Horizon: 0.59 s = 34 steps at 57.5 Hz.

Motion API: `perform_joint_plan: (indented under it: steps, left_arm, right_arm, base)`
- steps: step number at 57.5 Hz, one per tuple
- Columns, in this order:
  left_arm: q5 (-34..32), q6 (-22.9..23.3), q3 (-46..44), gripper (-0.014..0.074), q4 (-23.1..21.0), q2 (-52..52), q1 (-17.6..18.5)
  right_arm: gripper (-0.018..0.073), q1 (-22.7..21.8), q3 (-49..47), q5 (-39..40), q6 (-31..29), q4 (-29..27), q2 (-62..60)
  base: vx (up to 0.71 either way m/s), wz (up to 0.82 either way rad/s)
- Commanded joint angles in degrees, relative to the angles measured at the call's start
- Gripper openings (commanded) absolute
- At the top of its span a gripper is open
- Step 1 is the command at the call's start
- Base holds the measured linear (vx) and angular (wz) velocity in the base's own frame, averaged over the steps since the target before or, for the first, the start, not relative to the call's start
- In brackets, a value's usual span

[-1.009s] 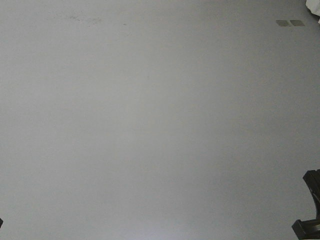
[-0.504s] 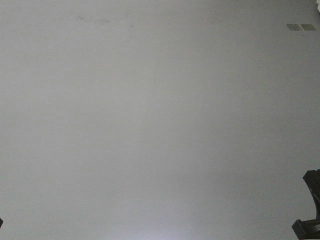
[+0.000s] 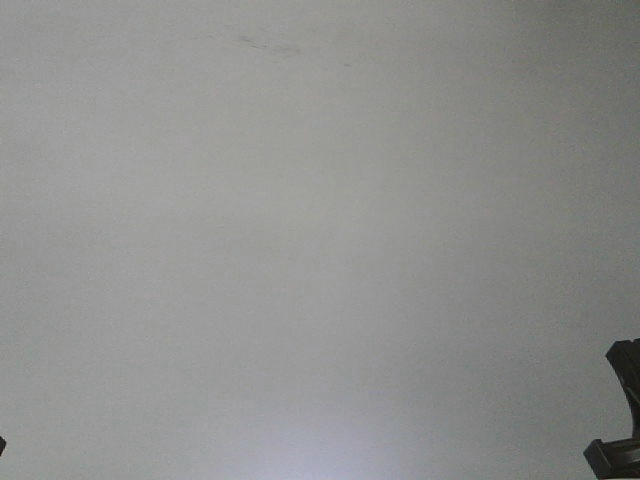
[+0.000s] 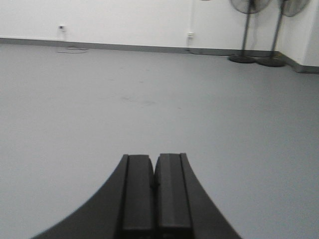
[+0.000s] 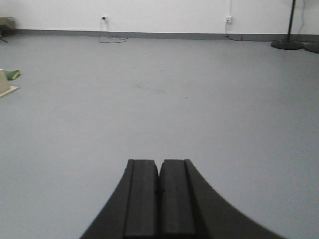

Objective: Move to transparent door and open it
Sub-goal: 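Drive the base forward across the grey floor, arms held still, then turn and drive toward the white-framed glass door beside the wooden box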

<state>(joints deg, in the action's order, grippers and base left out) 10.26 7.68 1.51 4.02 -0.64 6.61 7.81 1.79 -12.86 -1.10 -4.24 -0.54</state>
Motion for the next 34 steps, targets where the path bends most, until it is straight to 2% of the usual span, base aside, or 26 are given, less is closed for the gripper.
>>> perform_joint_plan:
  steps: [1,22,34]
  left_arm:
    - [-4.58,0.19,1.75,0.0004,-0.19,-0.75,-0.05]
    - [-4.58,0.19,1.75,0.0004,-0.19,-0.75,-0.05]
    - [-4.58,0.19,1.75,0.0004,-0.19,-0.75,-0.05]
  right_arm:
    - [0.0002,-0.40,0.72,4.52,-0.15,0.08,-0.83]
    - [0.0002,-0.40,0.72,4.52,-0.15,0.08,-0.83]
    - [0.0002,-0.40,0.72,4.58,-0.15,0.08,-0.83]
  base:
    - [0.33,0.54]
    - [0.36,0.53]
    - [0.41,0.37]
